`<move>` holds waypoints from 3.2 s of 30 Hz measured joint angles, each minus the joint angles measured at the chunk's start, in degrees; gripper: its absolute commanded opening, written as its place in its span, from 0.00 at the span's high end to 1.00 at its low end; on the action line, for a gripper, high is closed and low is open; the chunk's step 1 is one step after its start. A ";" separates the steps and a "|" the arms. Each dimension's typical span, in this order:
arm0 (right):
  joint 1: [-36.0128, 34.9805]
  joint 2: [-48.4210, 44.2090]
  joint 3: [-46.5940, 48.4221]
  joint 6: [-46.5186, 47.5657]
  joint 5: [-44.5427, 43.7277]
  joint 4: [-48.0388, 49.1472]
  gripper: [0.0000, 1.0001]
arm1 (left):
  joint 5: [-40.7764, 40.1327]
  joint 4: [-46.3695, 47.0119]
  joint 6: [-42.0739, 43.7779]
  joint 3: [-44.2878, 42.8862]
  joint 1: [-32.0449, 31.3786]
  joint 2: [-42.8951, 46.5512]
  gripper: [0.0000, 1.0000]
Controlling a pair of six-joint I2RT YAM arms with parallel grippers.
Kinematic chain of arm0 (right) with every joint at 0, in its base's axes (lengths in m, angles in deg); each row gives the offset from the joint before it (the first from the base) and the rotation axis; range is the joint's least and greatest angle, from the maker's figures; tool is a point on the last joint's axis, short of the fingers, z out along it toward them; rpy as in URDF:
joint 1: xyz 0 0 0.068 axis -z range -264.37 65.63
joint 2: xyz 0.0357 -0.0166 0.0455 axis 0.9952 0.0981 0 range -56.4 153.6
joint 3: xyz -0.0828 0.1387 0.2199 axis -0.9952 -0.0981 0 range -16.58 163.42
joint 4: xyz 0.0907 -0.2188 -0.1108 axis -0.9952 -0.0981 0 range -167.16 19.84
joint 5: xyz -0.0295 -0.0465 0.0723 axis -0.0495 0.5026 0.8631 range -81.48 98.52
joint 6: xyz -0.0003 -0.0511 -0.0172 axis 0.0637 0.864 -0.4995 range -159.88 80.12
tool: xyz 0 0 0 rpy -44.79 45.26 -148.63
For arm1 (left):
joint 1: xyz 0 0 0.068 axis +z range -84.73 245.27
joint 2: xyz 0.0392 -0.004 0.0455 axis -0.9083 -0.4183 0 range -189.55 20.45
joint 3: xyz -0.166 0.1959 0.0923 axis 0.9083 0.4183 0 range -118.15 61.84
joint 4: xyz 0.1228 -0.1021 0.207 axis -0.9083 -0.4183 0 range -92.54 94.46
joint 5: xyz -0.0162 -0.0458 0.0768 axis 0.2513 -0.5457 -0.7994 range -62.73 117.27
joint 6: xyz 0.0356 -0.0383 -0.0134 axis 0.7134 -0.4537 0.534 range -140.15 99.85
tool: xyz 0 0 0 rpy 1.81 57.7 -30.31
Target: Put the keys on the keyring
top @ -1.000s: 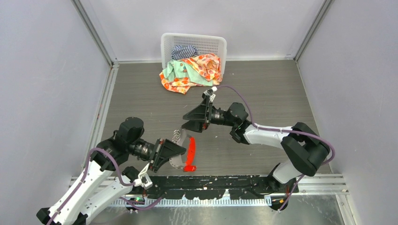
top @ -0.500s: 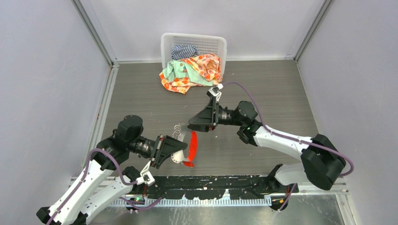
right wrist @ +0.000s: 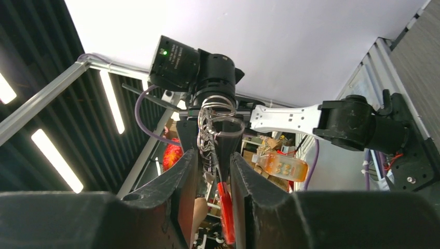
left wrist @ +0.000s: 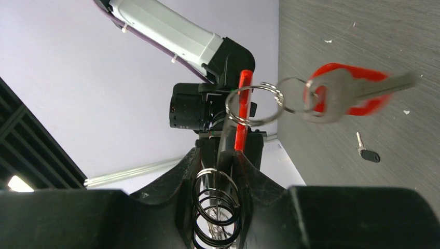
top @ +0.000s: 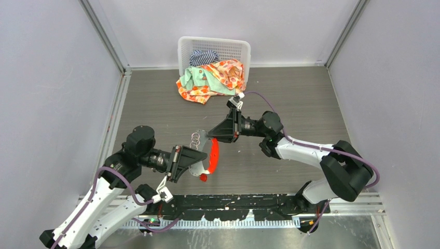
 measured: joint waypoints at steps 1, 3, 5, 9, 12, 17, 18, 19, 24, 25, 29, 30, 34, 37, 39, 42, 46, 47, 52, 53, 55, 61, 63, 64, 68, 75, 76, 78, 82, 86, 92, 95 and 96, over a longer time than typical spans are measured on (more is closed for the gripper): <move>-0.04 0.00 0.00 -0.35 0.11 0.70 0.68 | -0.20 0.15 0.02 0.00 0.00 0.00 1.00; -0.20 -0.02 0.04 -0.98 0.48 1.84 0.70 | -0.72 0.66 0.02 0.00 0.00 0.00 1.00; -0.48 -0.02 0.04 -1.11 0.90 2.16 0.71 | -1.20 1.11 0.02 0.00 0.00 0.15 1.00; -0.81 -0.11 0.35 -0.57 1.99 1.40 0.87 | -1.97 2.21 0.02 0.02 0.00 0.33 1.00; -0.85 -1.49 0.72 2.19 2.34 -2.67 0.98 | -2.91 2.62 0.02 0.02 0.00 0.31 0.94; -0.72 -8.04 4.17 12.72 1.64 -16.20 0.99 | -5.75 0.83 0.00 0.00 -0.09 0.35 0.05; -0.68 -9.86 5.79 15.89 1.53 -20.31 0.99 | -6.62 -0.66 -0.15 -0.09 -0.09 0.35 0.01; -0.57 -11.10 7.08 18.49 1.46 -22.99 0.99 | -7.15 -1.77 -0.02 -0.09 -0.09 0.35 0.00; 0.04 -16.31 14.40 33.22 1.09 -40.00 0.99 | -8.35 -4.39 0.02 -0.31 -0.24 1.75 0.00; 0.31 -16.76 15.58 35.63 1.14 -43.21 0.99 | -8.59 -5.27 0.02 -0.31 -0.24 2.16 0.00; 1.03 -17.90 22.14 46.99 0.63 -59.45 0.99 | -9.64 -8.50 0.02 -0.31 -0.22 3.52 0.00; 1.05 -18.25 23.80 49.86 0.07 -63.28 0.99 | -9.94 -9.07 0.02 -0.31 -0.20 3.93 0.00; 1.11 -20.31 30.47 63.43 -2.80 -78.88 0.99 | -11.91 -14.53 0.02 -0.85 -0.20 5.99 0.00; 1.11 -22.99 32.76 73.64 -4.52 -87.43 0.99 | -15.04 -22.56 -0.13 -2.75 -0.20 5.99 0.00; 1.11 -24.22 33.62 79.32 -5.16 -91.76 0.99 | -16.15 -25.77 -5.14 -4.15 -0.20 5.11 0.01; 1.09 -25.07 35.06 88.87 -5.62 -98.71 0.99 | -16.83 -23.93 -28.37 -8.72 -0.22 0.92 0.07; 0.92 -24.06 37.11 97.46 -5.55 -105.92 0.99 | -15.93 -13.57 -64.72 -19.30 -0.20 -9.73 0.11; 0.76 -23.67 37.57 98.88 -5.55 -107.06 0.99 | -15.28 -10.19 -71.89 -20.26 -0.20 -11.28 0.12; 0.31 -23.21 37.99 102.62 -4.79 -109.07 0.99 | -13.29 9.33 -106.07 -14.43 -0.17 -14.29 0.16; 0.22 -23.32 37.86 102.75 -4.22 -108.78 0.99 | -13.11 12.13 -110.84 -12.94 -0.17 -14.40 0.14; -0.07 -23.56 37.46 102.84 -3.34 -108.41 0.99 | -12.63 15.37 -115.86 -12.02 -0.17 -14.91 0.10; -1.36 -23.12 37.38 103.27 -1.40 -109.18 0.99 | -8.50 24.28 -125.31 -12.11 -0.24 -18.43 0.06; -2.27 -21.94 38.18 103.75 -1.68 -110.40 0.99 | -7.28 25.64 -126.60 -12.11 -0.44 -19.82 0.08; -2.82 -21.33 38.62 104.02 -2.05 -110.95 0.99 | -7.02 26.08 -127.23 -12.11 -0.63 -20.44 0.08; -6.16 -19.71 39.01 105.18 -5.18 -112.67 0.99 | -6.84 26.88 -128.37 -12.11 -1.68 -21.62 0.10; -10.40 -18.69 40.92 105.92 -11.91 -114.60 0.99 | -7.63 26.71 -126.77 -12.11 -3.63 -21.42 0.17; -10.82 -18.36 41.46 105.92 -12.72 -114.99 0.99 | -8.04 26.49 -126.03 -12.07 -3.82 -21.33 0.18; -11.58 -17.53 42.42 105.92 -14.16 -115.25 0.99 | -9.86 25.90 -124.48 -12.02 -4.44 -21.07 0.19; -12.92 -16.74 42.93 105.92 -16.26 -115.36 0.99 | -12.50 25.03 -122.62 -12.00 -5.07 -20.96 0.22; -13.53 -16.65 43.10 105.90 -17.42 -115.62 0.99 | -14.38 24.26 -121.22 -11.96 -5.40 -20.96 0.24; -13.60 -16.65 43.12 105.92 -18.60 -115.65 0.99 | -15.91 22.25 -118.66 -11.93 -5.49 -20.61 0.25; -13.60 -16.74 43.12 106.01 -18.86 -115.62 0.99 | -17.27 21.00 -117.50 -11.74 -5.49 -19.45 0.26; -13.60 -16.81 43.12 106.05 -18.91 -115.62 0.99 | -17.62 20.59 -117.22 -11.63 -5.49 -19.04 0.26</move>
